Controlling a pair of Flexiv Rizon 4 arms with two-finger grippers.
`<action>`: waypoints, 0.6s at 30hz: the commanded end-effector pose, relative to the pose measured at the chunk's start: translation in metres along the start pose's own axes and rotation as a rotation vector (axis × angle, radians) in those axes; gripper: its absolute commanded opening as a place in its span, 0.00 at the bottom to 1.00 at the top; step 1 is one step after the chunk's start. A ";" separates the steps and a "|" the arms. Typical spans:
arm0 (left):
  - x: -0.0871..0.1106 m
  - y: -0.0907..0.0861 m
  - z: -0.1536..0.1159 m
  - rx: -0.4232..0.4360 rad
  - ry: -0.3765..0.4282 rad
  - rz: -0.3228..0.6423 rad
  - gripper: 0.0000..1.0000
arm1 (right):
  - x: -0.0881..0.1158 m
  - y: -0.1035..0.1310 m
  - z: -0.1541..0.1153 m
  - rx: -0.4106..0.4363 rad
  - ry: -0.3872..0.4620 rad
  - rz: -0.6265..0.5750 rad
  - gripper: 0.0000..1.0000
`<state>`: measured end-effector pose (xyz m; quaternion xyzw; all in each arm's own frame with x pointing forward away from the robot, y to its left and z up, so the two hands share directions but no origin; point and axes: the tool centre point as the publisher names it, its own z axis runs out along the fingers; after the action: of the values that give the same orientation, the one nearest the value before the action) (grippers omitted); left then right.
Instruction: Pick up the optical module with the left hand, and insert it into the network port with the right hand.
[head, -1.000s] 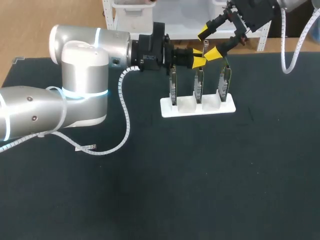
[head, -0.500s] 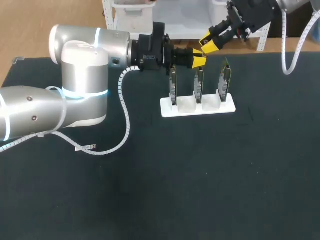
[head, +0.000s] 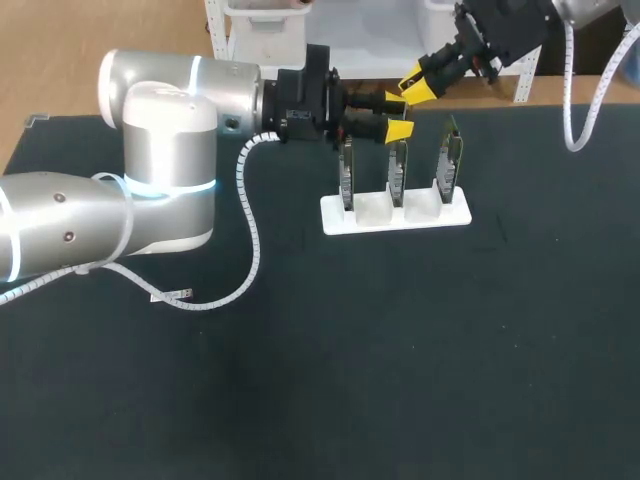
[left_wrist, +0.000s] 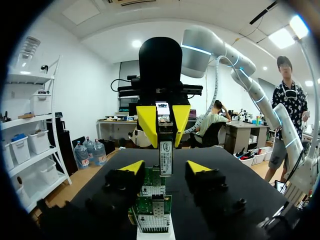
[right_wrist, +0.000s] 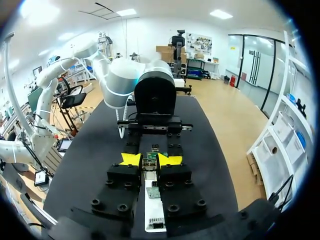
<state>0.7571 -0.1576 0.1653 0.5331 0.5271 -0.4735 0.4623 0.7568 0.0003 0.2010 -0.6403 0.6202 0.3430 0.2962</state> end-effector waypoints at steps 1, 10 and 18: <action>0.000 0.002 0.001 0.004 0.001 0.000 1.00 | 0.000 0.003 0.000 0.009 -0.002 -0.001 0.00; -0.003 0.001 -0.001 0.003 0.021 0.001 1.00 | 0.001 0.003 -0.001 0.013 0.001 -0.005 0.00; -0.016 0.000 -0.006 0.016 0.118 -0.008 1.00 | 0.002 0.001 -0.001 0.010 0.004 -0.007 0.00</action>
<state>0.7554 -0.1552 0.1738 0.5528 0.5457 -0.4540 0.4365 0.7567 -0.0016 0.2003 -0.6415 0.6202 0.3389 0.2983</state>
